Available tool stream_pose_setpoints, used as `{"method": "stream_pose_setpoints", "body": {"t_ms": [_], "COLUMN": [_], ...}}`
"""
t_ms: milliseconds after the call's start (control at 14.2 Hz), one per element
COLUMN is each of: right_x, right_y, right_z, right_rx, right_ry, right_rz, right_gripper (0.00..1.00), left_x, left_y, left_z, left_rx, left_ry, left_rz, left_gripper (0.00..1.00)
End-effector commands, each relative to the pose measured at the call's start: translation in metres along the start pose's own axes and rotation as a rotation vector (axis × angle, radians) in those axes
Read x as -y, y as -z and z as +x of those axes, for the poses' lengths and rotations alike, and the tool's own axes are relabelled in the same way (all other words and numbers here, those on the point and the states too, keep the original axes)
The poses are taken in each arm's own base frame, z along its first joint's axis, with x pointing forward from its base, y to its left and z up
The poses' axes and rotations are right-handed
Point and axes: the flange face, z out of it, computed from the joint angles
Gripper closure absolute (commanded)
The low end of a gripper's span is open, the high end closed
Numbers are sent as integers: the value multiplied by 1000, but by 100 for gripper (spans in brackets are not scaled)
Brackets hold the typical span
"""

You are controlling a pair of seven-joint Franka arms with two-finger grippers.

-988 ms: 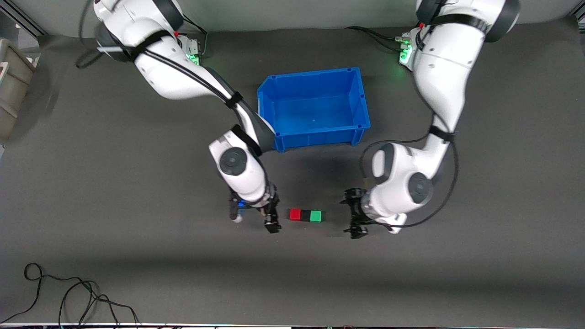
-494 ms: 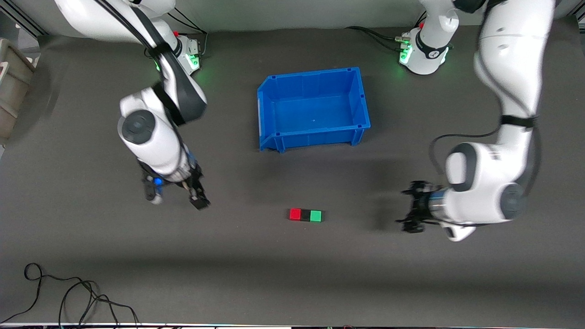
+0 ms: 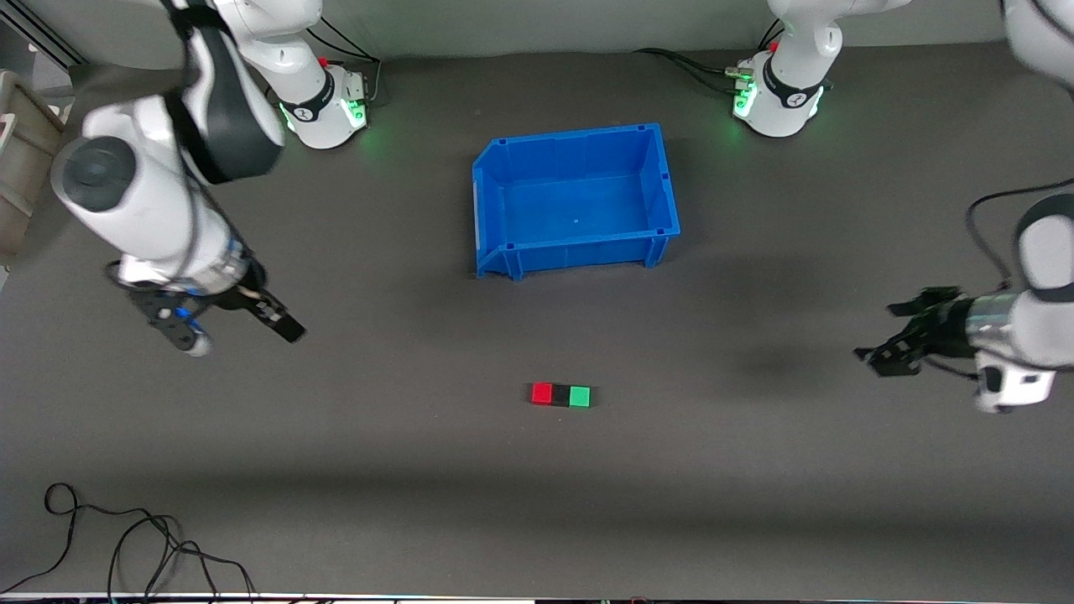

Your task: Attach green and red cubes to black cube

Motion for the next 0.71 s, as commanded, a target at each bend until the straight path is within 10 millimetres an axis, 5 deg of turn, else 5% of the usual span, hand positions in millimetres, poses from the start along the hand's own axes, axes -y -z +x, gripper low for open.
{"method": "stream_pose_setpoints", "body": {"t_ms": [0,212,494,635], "right_x": [-17,-29,-77,-80], "right_y": [42,84,112,119], "right_z": [1,7,35,34], "right_rx": [54,77,86,66], "right_ry": [76,234,384,465], "right_rz": [18,56,55,53], "right_gripper": [0,0,0,0], "left_x": [14,8,4,-13], "left_y": [36,69,98,103], "left_z": [-36,-71,-107,-122], "left_rx": [-45,-159,-216,-247], "left_ry": [-195,-456,-609,-687], "left_rz": [63,179,178,177], "left_gripper": [0,0,0,0]}}
